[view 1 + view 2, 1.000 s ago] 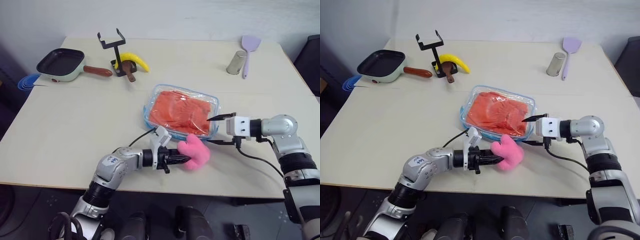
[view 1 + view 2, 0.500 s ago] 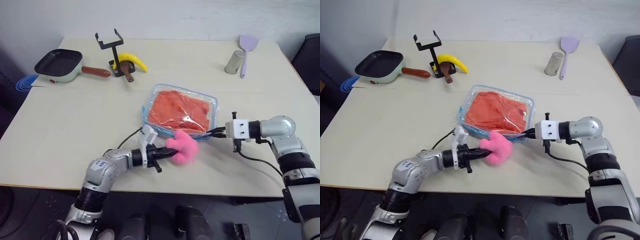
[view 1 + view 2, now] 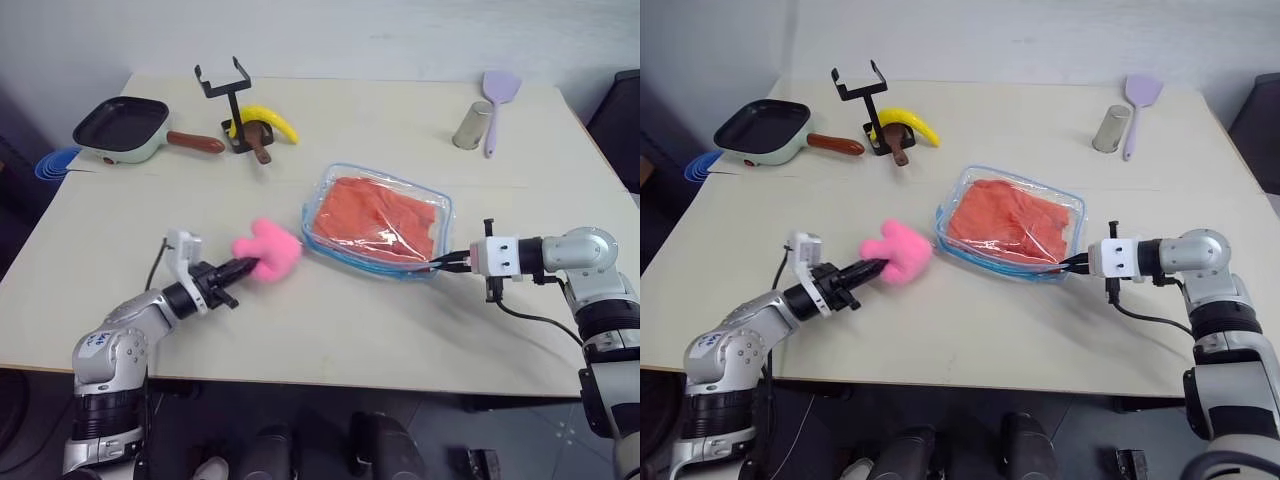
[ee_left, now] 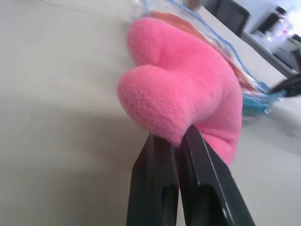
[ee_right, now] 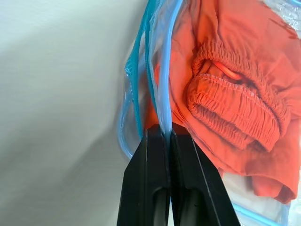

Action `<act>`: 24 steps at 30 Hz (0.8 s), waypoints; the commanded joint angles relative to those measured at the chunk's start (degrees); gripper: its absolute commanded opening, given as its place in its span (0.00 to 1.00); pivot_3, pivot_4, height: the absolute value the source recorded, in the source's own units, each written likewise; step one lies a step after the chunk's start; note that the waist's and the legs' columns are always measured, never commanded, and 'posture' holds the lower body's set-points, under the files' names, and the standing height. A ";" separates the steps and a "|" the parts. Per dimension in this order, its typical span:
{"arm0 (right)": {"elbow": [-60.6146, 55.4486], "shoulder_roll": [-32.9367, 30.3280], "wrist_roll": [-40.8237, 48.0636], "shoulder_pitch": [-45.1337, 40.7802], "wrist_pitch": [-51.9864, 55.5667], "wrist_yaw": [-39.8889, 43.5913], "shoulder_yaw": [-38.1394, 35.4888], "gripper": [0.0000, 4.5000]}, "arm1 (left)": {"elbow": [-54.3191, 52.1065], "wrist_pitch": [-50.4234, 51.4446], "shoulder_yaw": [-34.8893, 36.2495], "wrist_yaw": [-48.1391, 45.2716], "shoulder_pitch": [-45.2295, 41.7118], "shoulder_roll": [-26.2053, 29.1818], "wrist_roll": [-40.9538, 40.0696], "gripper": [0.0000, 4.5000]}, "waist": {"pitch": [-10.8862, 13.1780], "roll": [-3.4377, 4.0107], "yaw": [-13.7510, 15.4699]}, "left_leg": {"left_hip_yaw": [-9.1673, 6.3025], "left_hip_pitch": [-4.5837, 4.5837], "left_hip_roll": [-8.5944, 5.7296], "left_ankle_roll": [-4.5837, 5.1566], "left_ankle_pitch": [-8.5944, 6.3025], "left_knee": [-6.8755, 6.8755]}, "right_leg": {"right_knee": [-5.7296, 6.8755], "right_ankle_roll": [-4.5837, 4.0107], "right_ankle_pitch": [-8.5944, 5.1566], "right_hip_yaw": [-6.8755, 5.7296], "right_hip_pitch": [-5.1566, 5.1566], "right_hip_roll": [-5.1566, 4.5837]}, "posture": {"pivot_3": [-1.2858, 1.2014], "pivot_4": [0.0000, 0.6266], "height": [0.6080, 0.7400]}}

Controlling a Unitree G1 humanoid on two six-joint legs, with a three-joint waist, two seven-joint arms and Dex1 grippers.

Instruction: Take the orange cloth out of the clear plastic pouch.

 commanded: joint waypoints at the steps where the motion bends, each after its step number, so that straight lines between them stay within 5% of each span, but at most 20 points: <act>1: 0.91 -2.05 1.38 -0.18 -1.28 0.89 -1.73 0.00 | 2.09 -3.65 5.05 3.12 -1.18 0.41 -0.11 0.00 | 0.00 0.00 -0.01 | 0.00 0.00 0.00 0.00 0.00 0.00 | 0.01 0.00 0.00 -0.01 0.00 0.00 | 0.52 0.24 1.00; 8: -8.31 1.25 10.26 4.78 10.85 3.92 -3.71 0.00 | 0.46 -0.81 2.46 0.97 -0.95 1.56 -1.91 0.06 | 0.00 0.00 0.01 | -0.01 0.00 0.01 -0.01 -0.01 -0.01 | 0.02 0.00 0.00 -0.01 0.00 0.00 | 0.52 0.24 1.00; 12: -18.76 -0.46 15.90 11.35 21.64 4.23 -6.01 0.21 | 0.94 -4.96 -1.13 -2.88 0.25 8.96 4.96 0.28 | 0.00 0.00 0.02 | -0.03 -0.01 0.02 -0.02 -0.01 -0.02 | 0.04 0.00 0.00 -0.02 -0.01 0.01 | 0.52 0.24 1.00; 17: -36.99 -5.74 23.87 25.10 38.82 1.41 -12.55 0.59 | 11.86 -28.81 -1.95 -13.79 0.36 21.82 16.30 0.61 | 0.01 0.03 0.13 | -0.05 -0.02 0.02 -0.06 -0.04 -0.04 | -0.01 -0.01 0.00 -0.03 -0.03 -0.01 | 0.52 0.24 1.00; 18: -39.90 -6.46 25.08 27.55 41.16 0.74 -13.78 0.67 | 13.48 -32.51 -2.32 -17.07 0.21 23.40 16.79 0.61 | 0.01 0.04 0.14 | -0.06 0.00 0.02 -0.07 -0.05 -0.04 | -0.04 -0.01 0.00 -0.04 -0.01 -0.01 | 0.52 0.24 1.00; 22: -54.58 -6.18 30.96 37.04 51.25 -4.21 -17.69 0.97 | 12.96 -39.30 -6.55 -30.45 -3.13 25.31 15.10 0.75 | 0.00 0.04 0.63 | -0.11 0.00 0.01 -0.08 -0.08 -0.05 | -0.25 -0.02 -0.01 -0.07 -0.01 -0.11 | 0.52 0.24 1.00; 24: -58.77 -5.01 32.46 38.59 54.34 -7.20 -18.53 1.00 | 13.00 -40.07 -8.83 -32.37 -4.90 24.65 15.90 0.87 | 0.01 0.04 0.84 | -0.10 0.00 -0.02 -0.08 -0.08 -0.04 | -0.22 -0.02 -0.01 -0.06 -0.01 -0.15 | 0.52 0.24 1.00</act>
